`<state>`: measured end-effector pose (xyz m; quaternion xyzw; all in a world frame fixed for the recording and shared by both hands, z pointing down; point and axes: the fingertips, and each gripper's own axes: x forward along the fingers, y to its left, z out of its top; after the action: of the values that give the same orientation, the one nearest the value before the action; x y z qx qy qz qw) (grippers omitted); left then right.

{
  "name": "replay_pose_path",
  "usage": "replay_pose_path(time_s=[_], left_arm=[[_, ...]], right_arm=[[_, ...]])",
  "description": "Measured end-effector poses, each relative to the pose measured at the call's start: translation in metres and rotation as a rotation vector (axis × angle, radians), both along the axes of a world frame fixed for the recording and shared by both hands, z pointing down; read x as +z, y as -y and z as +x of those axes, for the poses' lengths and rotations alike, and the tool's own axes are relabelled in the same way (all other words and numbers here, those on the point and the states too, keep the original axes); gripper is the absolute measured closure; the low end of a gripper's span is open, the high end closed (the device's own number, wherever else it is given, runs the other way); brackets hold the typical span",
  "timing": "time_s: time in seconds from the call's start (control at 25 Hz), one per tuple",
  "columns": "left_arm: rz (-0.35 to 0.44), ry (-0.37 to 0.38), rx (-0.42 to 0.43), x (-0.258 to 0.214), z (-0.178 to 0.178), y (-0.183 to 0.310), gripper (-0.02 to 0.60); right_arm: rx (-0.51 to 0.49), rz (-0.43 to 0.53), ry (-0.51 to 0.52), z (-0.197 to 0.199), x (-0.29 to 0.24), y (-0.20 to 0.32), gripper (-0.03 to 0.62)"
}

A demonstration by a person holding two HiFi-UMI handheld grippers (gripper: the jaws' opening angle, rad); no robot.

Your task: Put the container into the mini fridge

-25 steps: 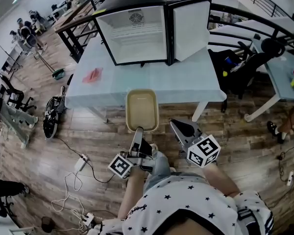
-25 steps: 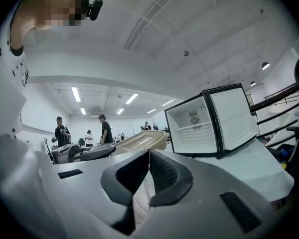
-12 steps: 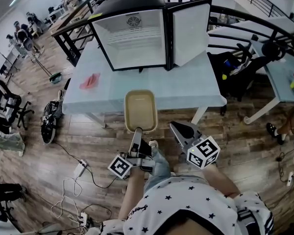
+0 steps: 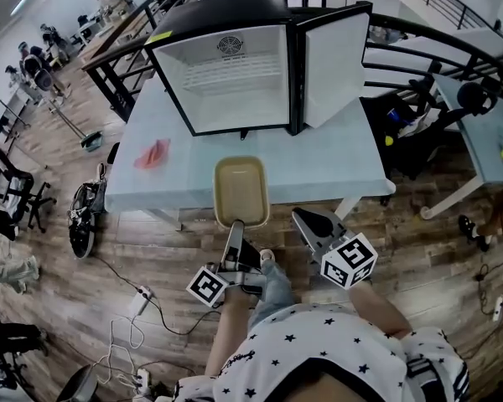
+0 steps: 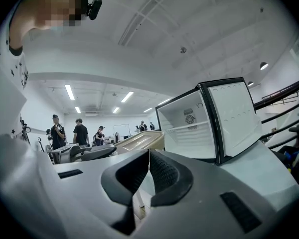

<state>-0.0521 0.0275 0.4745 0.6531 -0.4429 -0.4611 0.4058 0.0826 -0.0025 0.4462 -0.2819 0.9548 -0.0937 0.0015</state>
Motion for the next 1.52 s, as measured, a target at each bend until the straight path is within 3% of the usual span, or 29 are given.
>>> replay_pose_path(time_s=[0.92, 1.52], left_arm=[[0.005, -0.018, 0.027, -0.025, -0.085, 0.155, 0.356], [-0.006, -0.05, 0.059, -0.034, -0.128, 0.243, 0.356]], right_arm=[[0.034, 0.019, -0.005, -0.079, -0.023, 0.149, 0.572], [0.079, 0.029, -0.015, -0.118, -0.022, 0.216, 0.572]])
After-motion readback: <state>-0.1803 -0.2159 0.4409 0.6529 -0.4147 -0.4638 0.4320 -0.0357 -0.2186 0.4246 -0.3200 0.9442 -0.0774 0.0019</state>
